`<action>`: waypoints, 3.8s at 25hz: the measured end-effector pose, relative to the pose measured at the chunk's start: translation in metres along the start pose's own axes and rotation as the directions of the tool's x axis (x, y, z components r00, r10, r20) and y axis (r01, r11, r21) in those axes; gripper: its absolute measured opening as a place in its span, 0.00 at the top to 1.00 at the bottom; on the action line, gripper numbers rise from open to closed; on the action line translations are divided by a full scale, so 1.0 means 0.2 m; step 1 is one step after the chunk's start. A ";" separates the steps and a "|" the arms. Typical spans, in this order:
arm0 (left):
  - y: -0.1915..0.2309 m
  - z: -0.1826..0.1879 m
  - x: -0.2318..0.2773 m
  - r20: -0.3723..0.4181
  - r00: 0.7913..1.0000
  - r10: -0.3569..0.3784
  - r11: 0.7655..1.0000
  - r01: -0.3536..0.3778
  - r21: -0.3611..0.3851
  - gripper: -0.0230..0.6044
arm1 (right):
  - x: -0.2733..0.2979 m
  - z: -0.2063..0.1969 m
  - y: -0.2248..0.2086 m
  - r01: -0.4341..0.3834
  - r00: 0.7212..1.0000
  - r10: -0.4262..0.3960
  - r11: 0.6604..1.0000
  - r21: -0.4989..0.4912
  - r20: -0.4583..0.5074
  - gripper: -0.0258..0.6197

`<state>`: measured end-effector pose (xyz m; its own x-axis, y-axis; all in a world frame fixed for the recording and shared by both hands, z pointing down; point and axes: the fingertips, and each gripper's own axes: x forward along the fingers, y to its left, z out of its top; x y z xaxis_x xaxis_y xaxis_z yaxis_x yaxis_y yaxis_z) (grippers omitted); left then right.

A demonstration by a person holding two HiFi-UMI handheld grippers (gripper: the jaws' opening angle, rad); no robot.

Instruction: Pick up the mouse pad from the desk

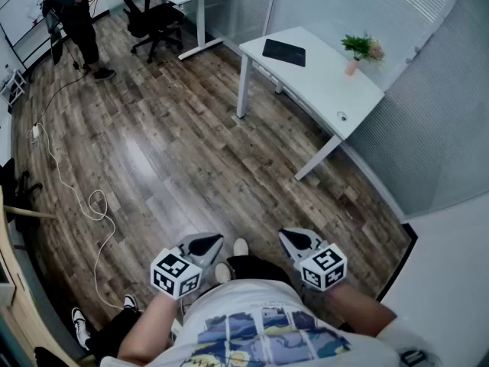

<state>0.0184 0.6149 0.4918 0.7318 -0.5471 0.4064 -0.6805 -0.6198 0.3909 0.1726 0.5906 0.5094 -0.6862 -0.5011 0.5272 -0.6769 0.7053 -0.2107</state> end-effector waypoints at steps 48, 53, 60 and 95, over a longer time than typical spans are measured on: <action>1.93 1.53 1.11 -0.064 0.963 -0.260 0.954 0.267 0.139 0.96 | 1.53 1.48 -1.81 0.337 0.934 -0.346 0.936 0.106 0.085 0.86; 2.06 1.62 1.20 -0.057 0.971 -0.233 0.962 0.239 0.135 0.96 | 1.62 1.59 -2.09 0.355 0.926 -0.365 0.929 0.105 0.096 0.86; 2.23 1.84 1.46 -0.041 0.982 -0.183 0.972 0.187 0.143 0.96 | 1.78 1.76 -2.64 0.362 0.925 -0.370 0.928 0.091 0.085 0.85; 2.57 2.51 2.58 -0.083 0.990 0.116 0.992 -0.111 0.066 0.96 | 2.51 1.83 -5.03 0.408 0.911 -0.399 0.909 0.083 -0.108 0.74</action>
<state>0.0659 -0.2687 0.4873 0.6421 -0.5671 0.5159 -0.7535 -0.5910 0.2881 0.4120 -0.5539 0.6840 -0.3260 -0.6839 0.6527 -0.9177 0.3946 -0.0449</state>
